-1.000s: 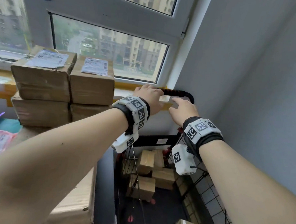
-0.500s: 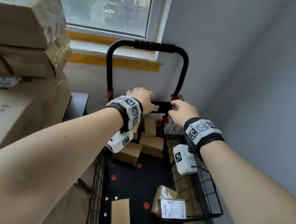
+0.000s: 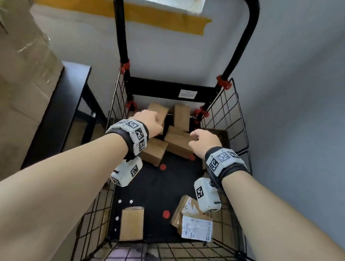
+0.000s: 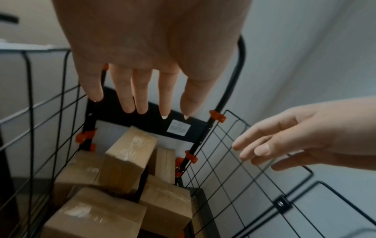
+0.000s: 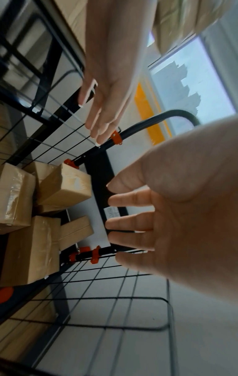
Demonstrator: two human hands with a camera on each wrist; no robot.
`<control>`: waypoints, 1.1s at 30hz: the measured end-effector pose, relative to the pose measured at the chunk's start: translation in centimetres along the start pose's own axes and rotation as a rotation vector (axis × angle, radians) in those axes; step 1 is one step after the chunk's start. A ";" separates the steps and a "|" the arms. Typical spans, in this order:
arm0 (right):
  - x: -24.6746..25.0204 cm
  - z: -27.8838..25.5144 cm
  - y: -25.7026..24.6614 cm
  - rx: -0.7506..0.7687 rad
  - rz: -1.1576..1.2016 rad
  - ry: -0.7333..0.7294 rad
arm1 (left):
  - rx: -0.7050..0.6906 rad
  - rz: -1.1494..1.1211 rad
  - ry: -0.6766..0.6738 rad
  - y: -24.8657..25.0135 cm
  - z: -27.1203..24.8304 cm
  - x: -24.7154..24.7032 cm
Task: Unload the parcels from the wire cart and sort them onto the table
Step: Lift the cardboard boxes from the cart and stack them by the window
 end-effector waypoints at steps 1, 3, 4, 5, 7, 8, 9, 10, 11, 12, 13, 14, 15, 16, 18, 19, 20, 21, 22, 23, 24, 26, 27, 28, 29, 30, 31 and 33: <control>-0.3 1.3 0.0 -0.005 0.000 -0.017 | 0.010 -0.051 -0.012 -0.8 1.3 -0.4; -1.1 3.9 0.1 -0.020 0.005 -0.040 | 0.045 -0.152 -0.027 -2.6 3.8 -1.4; -1.7 5.1 0.1 -0.029 0.008 -0.052 | 0.071 -0.199 -0.039 -3.5 4.8 -2.0; -2.4 6.2 0.2 -0.033 0.010 -0.067 | 0.095 -0.246 -0.051 -4.5 5.8 -2.7; -4.2 8.0 0.2 -0.038 0.009 -0.114 | 0.159 -0.344 -0.078 -6.5 7.4 -4.4; -5.1 8.8 0.2 -0.043 0.013 -0.138 | 0.192 -0.384 -0.091 -7.3 8.0 -5.3; -6.1 9.6 0.4 -0.050 0.018 -0.162 | 0.220 -0.412 -0.102 -8.1 8.7 -6.1; -7.0 10.3 0.5 -0.058 0.019 -0.186 | 0.244 -0.434 -0.111 -8.9 9.3 -6.9; -7.8 11.1 0.6 -0.063 0.014 -0.206 | 0.267 -0.451 -0.118 -9.5 10.0 -7.6; -8.5 11.8 0.7 -0.066 0.005 -0.223 | 0.289 -0.465 -0.121 -10.1 10.7 -8.3; -9.1 12.7 0.8 -0.066 -0.002 -0.235 | 0.308 -0.475 -0.122 -10.7 11.6 -8.9; -9.8 13.6 0.9 -0.068 -0.005 -0.249 | 0.325 -0.489 -0.124 -11.3 12.3 -9.5; -10.4 14.6 1.0 -0.067 -0.008 -0.264 | 0.345 -0.500 -0.128 -11.8 13.0 -10.0; -11.0 15.4 1.0 -0.070 -0.012 -0.282 | 0.367 -0.516 -0.129 -12.4 13.6 -10.5; -12.4 17.3 1.2 -0.080 -0.025 -0.324 | 0.411 -0.545 -0.129 -13.5 15.1 -11.5; -12.7 17.8 1.2 -0.080 -0.029 -0.339 | 0.419 -0.562 -0.122 -13.8 15.6 -11.6; -13.3 18.7 1.4 -0.083 -0.033 -0.359 | 0.437 -0.583 -0.112 -14.3 16.4 -12.0; -13.8 19.7 1.5 -0.084 -0.039 -0.369 | 0.459 -0.607 -0.101 -14.9 17.3 -12.3; -14.3 20.7 1.7 -0.084 -0.047 -0.382 | 0.486 -0.636 -0.094 -15.5 18.1 -12.9; -14.9 21.4 1.9 -0.088 -0.057 -0.401 | 0.515 -0.669 -0.092 -16.1 18.6 -13.5; -15.5 22.1 2.1 -0.096 -0.068 -0.420 | 0.543 -0.697 -0.090 -16.7 19.1 -14.2; -16.8 23.5 2.3 -0.107 -0.079 -0.454 | 0.602 -0.761 -0.084 -17.8 19.9 -15.6; -17.3 24.1 2.3 -0.108 -0.082 -0.464 | 0.645 -0.792 -0.081 -18.4 20.1 -16.4; -17.9 24.9 2.3 -0.112 -0.084 -0.473 | 0.689 -0.822 -0.080 -19.0 20.4 -17.2; -18.5 25.6 2.3 -0.119 -0.073 -0.485 | 0.728 -0.859 -0.083 -19.5 20.7 -18.2; -19.1 26.3 2.2 -0.128 -0.054 -0.495 | 0.761 -0.902 -0.090 -19.9 21.1 -19.2; -19.6 26.8 2.1 -0.142 -0.041 -0.505 | 0.786 -0.948 -0.099 -20.1 21.4 -19.9; -20.6 27.9 1.8 -0.159 -0.016 -0.516 | 0.813 -1.033 -0.104 -20.2 22.0 -21.0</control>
Point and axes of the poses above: each hand's wrist, its own z-axis towards the middle knuckle, its own x-axis out of the back of the hand, y = z × x, the point moved 9 cm from there along z, towards the middle knuckle, and after that the axes turned 10 degrees about -y, right-handed, at the moved point
